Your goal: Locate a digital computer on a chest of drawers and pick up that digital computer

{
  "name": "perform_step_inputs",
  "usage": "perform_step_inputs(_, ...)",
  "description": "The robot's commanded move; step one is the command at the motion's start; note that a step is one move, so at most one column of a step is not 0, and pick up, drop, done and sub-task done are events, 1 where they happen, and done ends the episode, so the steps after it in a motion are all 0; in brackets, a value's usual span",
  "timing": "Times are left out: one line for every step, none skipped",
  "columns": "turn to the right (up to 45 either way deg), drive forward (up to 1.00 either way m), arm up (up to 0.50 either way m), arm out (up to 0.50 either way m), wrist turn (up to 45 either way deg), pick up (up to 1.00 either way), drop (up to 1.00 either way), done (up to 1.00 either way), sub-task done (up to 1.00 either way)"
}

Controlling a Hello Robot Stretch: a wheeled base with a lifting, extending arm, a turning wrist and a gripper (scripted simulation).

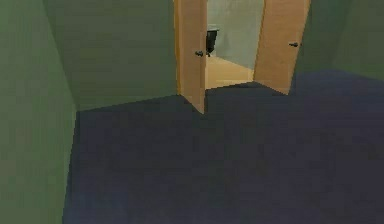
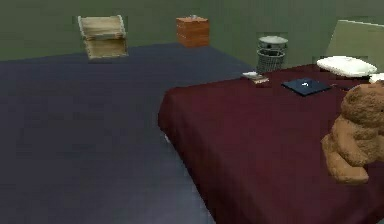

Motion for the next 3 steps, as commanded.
perform_step_inputs(-45.0,0.00,0.00,0.00,0.0,0.00,0.00,0.00,0.00)
perform_step_inputs(-45.0,0.00,0.00,0.00,0.0,0.00,0.00,0.00,0.00)
perform_step_inputs(-45.0,0.00,0.00,0.00,0.0,0.00,0.00,0.00,0.00)
